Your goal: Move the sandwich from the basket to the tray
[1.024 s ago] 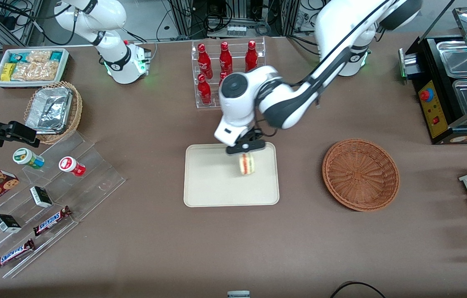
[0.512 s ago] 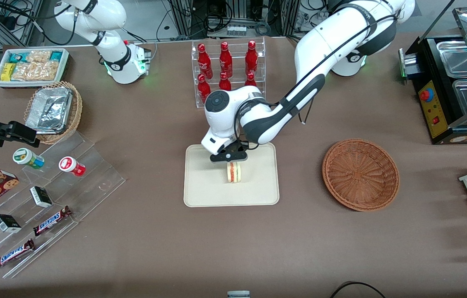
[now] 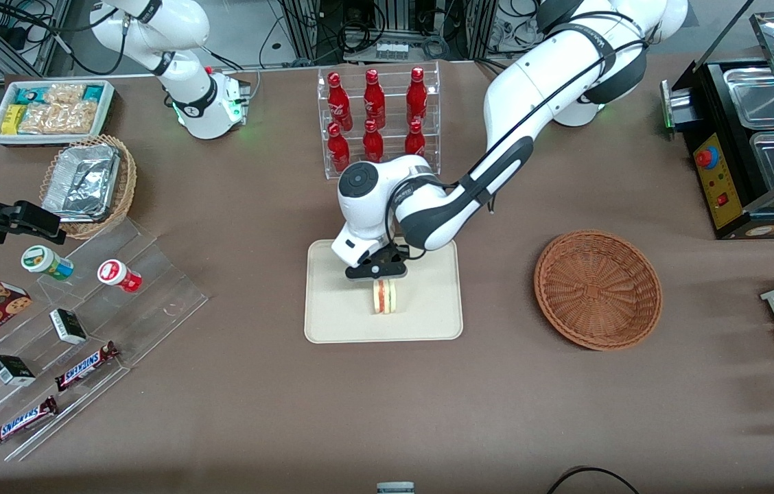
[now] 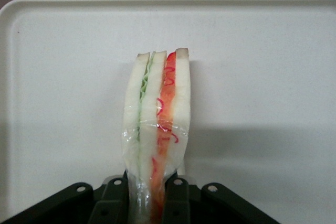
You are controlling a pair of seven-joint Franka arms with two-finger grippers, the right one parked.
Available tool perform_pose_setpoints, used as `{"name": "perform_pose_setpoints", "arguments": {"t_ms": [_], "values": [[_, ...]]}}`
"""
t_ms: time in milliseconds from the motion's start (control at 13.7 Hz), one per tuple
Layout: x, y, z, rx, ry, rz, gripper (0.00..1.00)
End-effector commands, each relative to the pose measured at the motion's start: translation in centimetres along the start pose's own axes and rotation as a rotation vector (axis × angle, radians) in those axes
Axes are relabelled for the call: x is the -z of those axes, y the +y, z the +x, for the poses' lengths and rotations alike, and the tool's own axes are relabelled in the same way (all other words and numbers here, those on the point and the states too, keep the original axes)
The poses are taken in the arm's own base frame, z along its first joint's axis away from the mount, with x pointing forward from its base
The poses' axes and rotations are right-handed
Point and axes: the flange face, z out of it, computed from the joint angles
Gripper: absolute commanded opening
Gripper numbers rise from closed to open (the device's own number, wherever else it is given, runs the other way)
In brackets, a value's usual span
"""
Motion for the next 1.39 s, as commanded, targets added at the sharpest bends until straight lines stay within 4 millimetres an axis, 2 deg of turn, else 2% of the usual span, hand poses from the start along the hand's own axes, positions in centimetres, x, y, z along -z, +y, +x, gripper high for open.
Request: {"name": "perform_pose_setpoints", "arguments": {"t_ms": [0,73,146,366,512,659,878,1024,1171,1317], "values": [[-0.5,1.2,-0.1,-0.029,0.045,0.001,0.80],[-0.6,1.0,0.2,-0.027,0.053,0.008,0.92],[-0.6,1.0,0.1,-0.021,0.052,0.009,0.98],[0.7,0.6,0.9,0.000,0.058,0.006,0.99],[2.7,0.0,1.6,0.016,0.071,0.018,0.99],[6.6,-1.4,2.8,0.083,0.036,0.030,0.99],[13.8,-8.2,7.7,0.299,-0.013,0.062,0.99],[18.2,-11.5,8.7,0.345,0.007,0.116,0.99],[19.9,-15.5,10.5,0.402,-0.008,0.161,0.99],[21.9,-17.7,11.1,0.437,-0.017,0.173,0.99]]}}
